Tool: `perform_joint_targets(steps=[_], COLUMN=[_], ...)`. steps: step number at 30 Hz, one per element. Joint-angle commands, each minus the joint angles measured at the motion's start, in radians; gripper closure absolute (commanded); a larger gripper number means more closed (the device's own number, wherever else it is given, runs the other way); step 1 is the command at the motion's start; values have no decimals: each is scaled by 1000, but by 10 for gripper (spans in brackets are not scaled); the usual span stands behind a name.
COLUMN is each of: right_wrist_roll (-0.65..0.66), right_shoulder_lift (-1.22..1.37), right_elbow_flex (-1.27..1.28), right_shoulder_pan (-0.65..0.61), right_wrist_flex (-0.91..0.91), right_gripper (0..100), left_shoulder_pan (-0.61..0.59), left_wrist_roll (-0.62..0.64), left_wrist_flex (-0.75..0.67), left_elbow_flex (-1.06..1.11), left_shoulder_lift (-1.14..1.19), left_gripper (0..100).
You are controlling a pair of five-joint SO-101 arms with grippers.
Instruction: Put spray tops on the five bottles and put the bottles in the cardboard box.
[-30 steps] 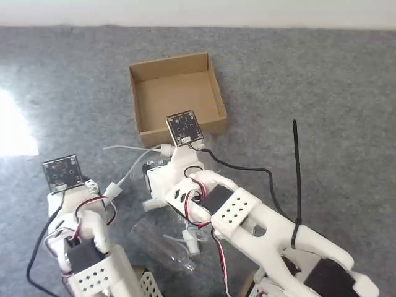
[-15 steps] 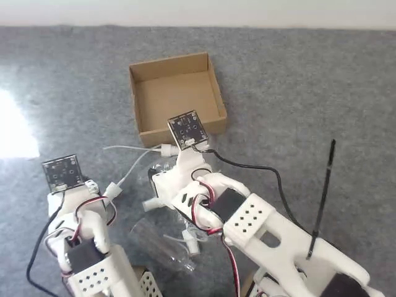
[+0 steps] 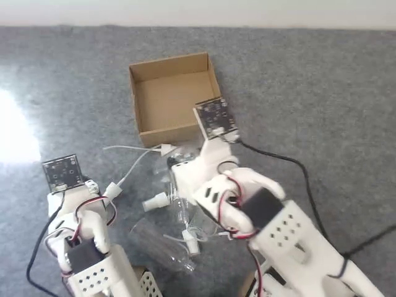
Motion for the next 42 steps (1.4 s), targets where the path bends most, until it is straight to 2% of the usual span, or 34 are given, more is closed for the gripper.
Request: perform_joint_targets(steps=[1, 13, 23, 27, 34, 42], right_wrist_roll=[52, 123, 330, 368, 417, 419], right_shoulder_lift=[-114, -143, -139, -102, 107, 259], right_elbow_flex=[-83, -87, -78, -78, -121, -161], right_shoulder_pan=[67, 332, 529, 555, 558, 555], right_wrist_flex=[74, 200, 220, 220, 211, 151], right_gripper=[826, 826, 826, 824, 822, 821], left_shoulder_pan=[-5, -5, -3, -3, -3, -3], left_wrist_roll=[-6, -6, -6, -6, -6, -6], left_wrist_flex=[-25, -25, -25, -25, -25, -25], left_elbow_flex=[-18, -18, -18, -18, -18, -18], left_shoulder_lift=[-14, -14, -14, -14, -14, -14], left_gripper=[988, 988, 988, 988, 988, 988])
